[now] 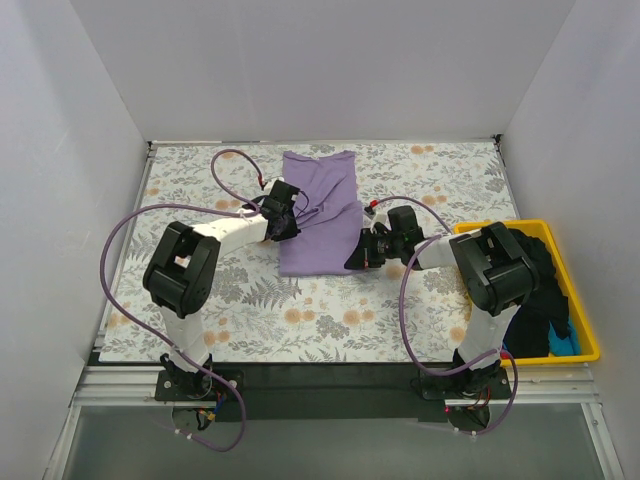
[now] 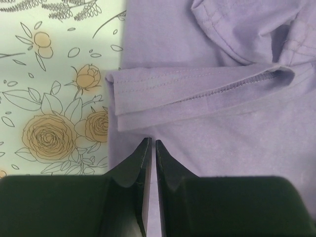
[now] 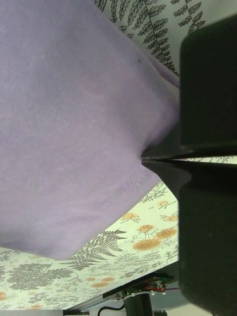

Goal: Fold and stack the t-shirts
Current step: Fold the tshirt

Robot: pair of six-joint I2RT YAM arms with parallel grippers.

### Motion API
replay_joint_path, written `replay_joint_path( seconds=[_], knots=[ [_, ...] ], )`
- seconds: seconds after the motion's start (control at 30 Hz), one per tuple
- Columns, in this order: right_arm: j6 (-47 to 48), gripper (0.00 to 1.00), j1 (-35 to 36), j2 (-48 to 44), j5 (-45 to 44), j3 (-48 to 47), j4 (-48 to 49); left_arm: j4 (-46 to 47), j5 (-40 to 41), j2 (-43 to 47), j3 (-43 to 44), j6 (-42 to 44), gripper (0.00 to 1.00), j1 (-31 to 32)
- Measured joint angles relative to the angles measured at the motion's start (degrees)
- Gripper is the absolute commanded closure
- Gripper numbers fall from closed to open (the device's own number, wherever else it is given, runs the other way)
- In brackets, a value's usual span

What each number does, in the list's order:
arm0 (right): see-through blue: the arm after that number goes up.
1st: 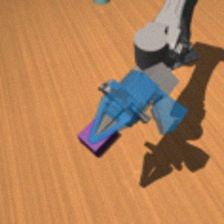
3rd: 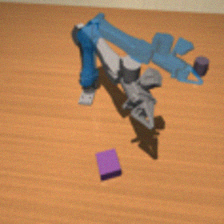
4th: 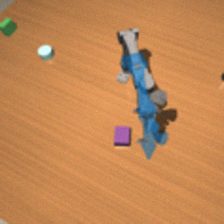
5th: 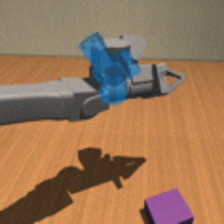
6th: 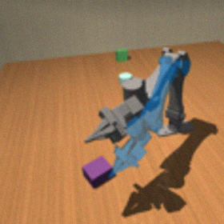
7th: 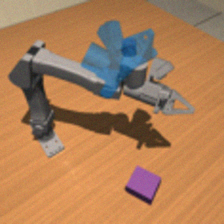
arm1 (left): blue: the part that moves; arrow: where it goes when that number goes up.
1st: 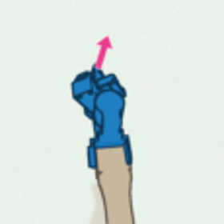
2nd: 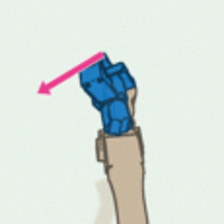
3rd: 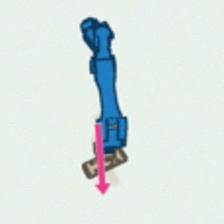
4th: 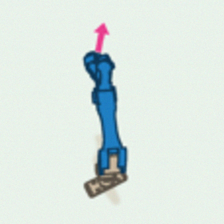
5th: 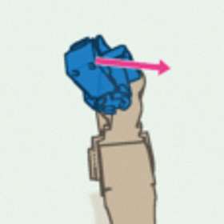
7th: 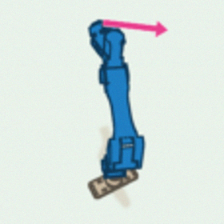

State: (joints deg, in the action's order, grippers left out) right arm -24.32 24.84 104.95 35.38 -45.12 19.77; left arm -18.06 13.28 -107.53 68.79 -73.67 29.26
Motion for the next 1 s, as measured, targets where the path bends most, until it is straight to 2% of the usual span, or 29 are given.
replay_joint_path(
  seconds=[0.4, 0.67, 0.87, 0.9, 1.0],
  knots=[
    [0.09, 0.99, -0.13, 0.02, 0.61, 2.12, 4.50, 3.54, 4.37, -5.38, 3.41, 0.85, 0.93, -0.09],
    [0.24, 0.99, -0.13, -0.22, 0.61, 2.95, 5.86, 5.97, 7.30, -9.99, 10.14, 2.16, 0.91, -2.23],
    [0.26, 0.99, -0.11, -0.35, 0.63, 3.06, 5.88, 6.43, 6.95, -16.68, 24.09, 3.56, 0.78, -6.05],
    [0.26, 0.99, -0.11, -0.39, 0.66, 3.04, 5.86, 6.56, 6.71, -17.03, 25.55, 3.87, 0.72, -6.62],
    [0.17, 0.96, -0.11, -0.63, 0.66, 2.71, 5.03, 6.56, 6.14, -16.33, 26.08, 4.20, 0.63, -7.61]
  ],
)
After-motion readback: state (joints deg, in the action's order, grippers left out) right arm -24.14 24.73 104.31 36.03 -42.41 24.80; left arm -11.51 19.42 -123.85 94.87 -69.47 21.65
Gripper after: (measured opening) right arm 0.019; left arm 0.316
